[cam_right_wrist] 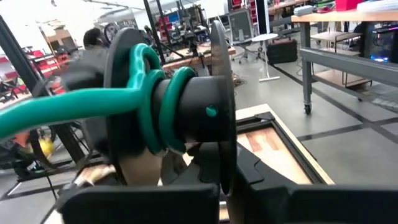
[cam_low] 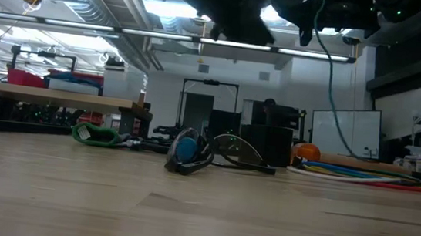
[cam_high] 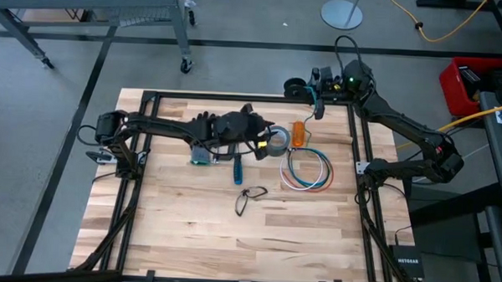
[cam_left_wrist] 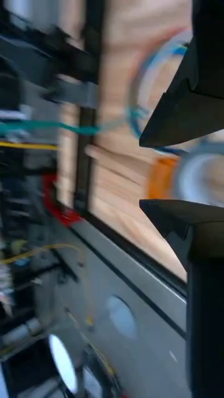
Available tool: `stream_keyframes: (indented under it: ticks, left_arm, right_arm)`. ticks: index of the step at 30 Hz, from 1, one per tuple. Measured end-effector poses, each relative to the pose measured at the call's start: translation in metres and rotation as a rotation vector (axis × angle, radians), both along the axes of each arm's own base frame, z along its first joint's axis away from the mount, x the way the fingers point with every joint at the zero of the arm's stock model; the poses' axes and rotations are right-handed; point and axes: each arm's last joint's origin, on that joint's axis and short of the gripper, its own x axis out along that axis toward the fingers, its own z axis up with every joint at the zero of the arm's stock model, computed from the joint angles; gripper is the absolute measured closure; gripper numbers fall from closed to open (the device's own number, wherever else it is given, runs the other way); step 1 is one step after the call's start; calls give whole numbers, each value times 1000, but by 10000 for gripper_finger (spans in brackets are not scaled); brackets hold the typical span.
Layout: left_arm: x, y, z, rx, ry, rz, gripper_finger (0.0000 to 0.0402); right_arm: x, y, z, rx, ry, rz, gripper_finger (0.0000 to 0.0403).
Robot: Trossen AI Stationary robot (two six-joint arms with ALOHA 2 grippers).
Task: Coil cords
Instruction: Coil the green wire onto the spool
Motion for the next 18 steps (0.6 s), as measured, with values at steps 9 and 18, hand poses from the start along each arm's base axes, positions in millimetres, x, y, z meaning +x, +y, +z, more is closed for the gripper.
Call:
stream_keyframes:
  ticks: [9, 18]
  left_arm:
    - [23, 1, -7, -1, -231, -76, 265]
    - [39, 4, -28, 21, -349, -80, 272]
  right_arm:
    - [4, 4, 0, -36, -2, 5, 402]
    - [17, 18, 1, -103, -4, -3, 402]
